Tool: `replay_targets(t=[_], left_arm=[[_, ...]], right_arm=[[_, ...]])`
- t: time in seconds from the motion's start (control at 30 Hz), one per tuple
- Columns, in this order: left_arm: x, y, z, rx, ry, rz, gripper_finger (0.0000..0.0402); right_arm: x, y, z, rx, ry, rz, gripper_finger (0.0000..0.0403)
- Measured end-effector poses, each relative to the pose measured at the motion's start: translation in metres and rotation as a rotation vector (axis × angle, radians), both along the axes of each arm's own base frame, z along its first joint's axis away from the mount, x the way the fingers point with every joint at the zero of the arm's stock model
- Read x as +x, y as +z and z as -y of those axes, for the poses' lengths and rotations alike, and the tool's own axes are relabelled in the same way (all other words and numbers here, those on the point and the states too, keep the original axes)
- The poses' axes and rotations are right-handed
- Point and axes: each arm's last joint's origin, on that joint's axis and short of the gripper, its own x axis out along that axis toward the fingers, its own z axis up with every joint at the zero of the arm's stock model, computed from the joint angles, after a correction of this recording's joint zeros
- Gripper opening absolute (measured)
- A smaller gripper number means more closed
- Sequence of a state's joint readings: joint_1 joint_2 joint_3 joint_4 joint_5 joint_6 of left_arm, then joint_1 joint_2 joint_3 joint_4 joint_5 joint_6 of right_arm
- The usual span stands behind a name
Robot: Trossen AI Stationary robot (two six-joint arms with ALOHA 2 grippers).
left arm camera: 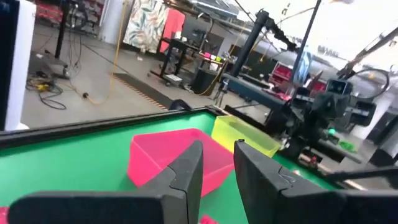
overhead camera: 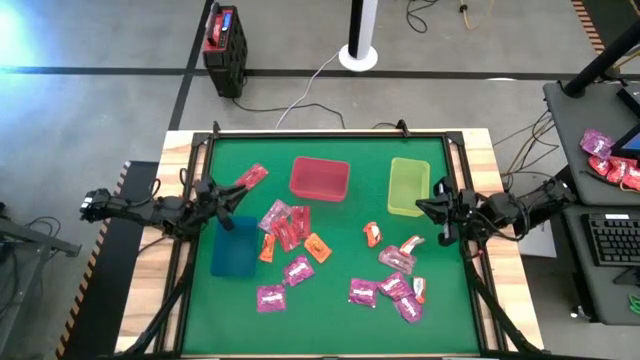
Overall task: Sort candy by brand, put in halloween buckets
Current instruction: Put the red candy into the blue bin
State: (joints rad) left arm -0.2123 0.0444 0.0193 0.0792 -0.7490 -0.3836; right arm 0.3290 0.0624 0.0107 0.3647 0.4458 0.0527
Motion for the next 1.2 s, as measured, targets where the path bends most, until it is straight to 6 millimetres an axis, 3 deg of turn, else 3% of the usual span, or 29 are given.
replay_targets(t=[0.47,0.6,0.83,1.03,1.2], left_arm=[[-0.001,0.001,-0.001,-0.024,0.048,0.020,0.0075],[0.000,0.001,0.000,-0.105,0.016,0.071,0.0075],[0.003,0.020,0.003,-0.104,-0.104,0.168,0.0075],[0.009,0.059,0.003,-0.041,-0.047,0.006,0.0075],[0.018,0.079,0.003,-0.030,0.030,-0.283,0.0075]], right_arm=[[0.000,0.001,0.000,-0.033,-0.010,0.002,0.0009],[-0.001,0.002,0.000,-0.016,-0.007,0.019,0.0009],[-0.001,0.003,0.000,0.024,0.003,0.024,0.0009],[0.000,0.019,0.002,0.036,-0.049,0.021,0.0009],[0.007,0.031,0.003,0.067,-0.169,-0.085,0.0009]])
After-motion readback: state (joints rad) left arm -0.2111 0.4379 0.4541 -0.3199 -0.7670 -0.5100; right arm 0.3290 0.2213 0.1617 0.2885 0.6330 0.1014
